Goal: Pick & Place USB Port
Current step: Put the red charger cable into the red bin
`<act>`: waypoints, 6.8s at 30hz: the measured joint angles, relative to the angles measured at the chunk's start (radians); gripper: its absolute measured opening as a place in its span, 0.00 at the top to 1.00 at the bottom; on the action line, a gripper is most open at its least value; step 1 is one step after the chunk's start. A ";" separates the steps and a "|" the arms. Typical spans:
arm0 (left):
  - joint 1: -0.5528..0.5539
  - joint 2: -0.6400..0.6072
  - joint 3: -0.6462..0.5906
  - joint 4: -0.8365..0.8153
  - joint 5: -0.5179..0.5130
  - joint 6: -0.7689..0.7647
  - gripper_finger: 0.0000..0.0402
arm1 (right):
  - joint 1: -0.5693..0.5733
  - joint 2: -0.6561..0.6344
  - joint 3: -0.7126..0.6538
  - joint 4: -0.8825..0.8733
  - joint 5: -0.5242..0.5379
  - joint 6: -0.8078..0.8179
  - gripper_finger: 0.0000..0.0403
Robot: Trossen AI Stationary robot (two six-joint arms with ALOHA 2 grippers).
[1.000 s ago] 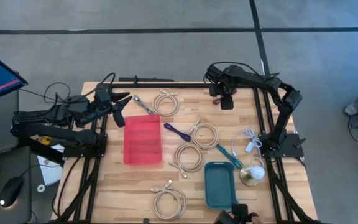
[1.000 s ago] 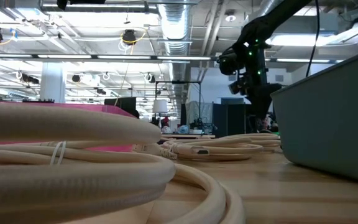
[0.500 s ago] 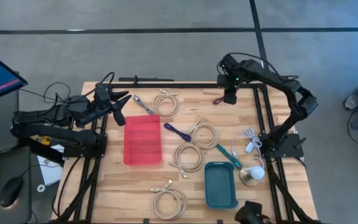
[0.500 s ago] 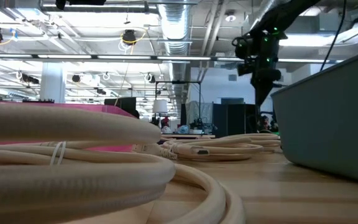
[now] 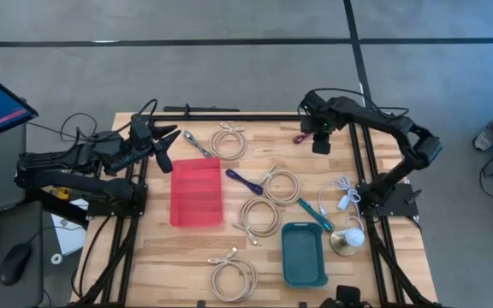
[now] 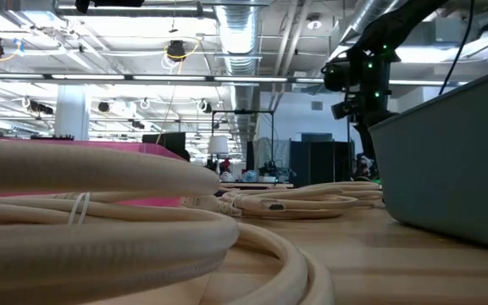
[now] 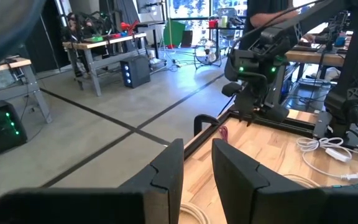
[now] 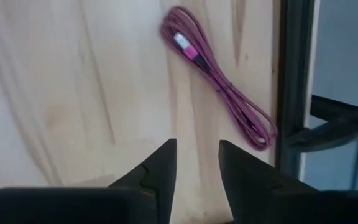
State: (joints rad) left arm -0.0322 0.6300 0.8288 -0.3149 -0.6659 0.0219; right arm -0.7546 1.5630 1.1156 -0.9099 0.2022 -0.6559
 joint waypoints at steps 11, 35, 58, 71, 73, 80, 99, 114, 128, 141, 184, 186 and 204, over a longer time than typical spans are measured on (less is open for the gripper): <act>0.000 0.000 0.000 0.001 0.000 0.000 0.79 | -0.001 0.010 0.004 0.002 0.138 -0.001 0.83; 0.000 0.000 0.000 0.000 -0.001 0.000 0.79 | 0.065 0.062 0.007 0.145 0.138 -0.132 0.40; 0.000 0.000 0.000 -0.002 -0.001 0.000 0.79 | 0.016 0.324 0.194 0.071 0.140 -0.158 0.46; 0.000 0.000 0.000 -0.003 0.000 0.000 0.79 | 0.005 0.324 0.187 0.058 0.094 -0.128 0.44; 0.000 0.000 0.000 -0.003 0.000 0.000 0.79 | -0.003 0.324 0.187 0.054 0.089 -0.122 0.44; 0.000 0.000 0.000 -0.024 0.000 0.000 0.79 | -0.051 0.324 0.187 0.008 0.090 -0.120 0.45; 0.000 0.000 0.000 -0.044 0.000 0.000 0.79 | -0.129 0.360 0.187 0.093 0.034 -0.121 0.47; 0.000 0.000 0.000 -0.044 -0.008 -0.003 0.79 | -0.104 0.407 0.231 0.036 0.053 -0.120 0.65; 0.000 0.000 0.000 -0.044 -0.008 -0.003 0.79 | -0.109 0.407 0.238 -0.061 0.061 -0.113 0.99; 0.000 0.000 0.000 -0.045 -0.008 -0.003 0.79 | -0.118 0.406 0.325 -0.207 0.051 -0.103 0.99; 0.000 0.000 0.000 -0.052 -0.023 -0.002 0.79 | -0.210 0.441 0.319 -0.092 -0.028 -0.027 0.59; 0.000 0.000 0.000 -0.052 -0.023 -0.003 0.79 | -0.211 0.459 0.319 -0.093 -0.025 -0.027 0.57; 0.000 0.000 0.000 -0.051 -0.023 -0.003 0.79 | -0.210 0.509 0.321 -0.131 -0.010 -0.035 0.96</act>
State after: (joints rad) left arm -0.0322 0.6304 0.8291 -0.3664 -0.6886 0.0187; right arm -0.9646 2.0724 1.4364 -1.0413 0.1920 -0.6907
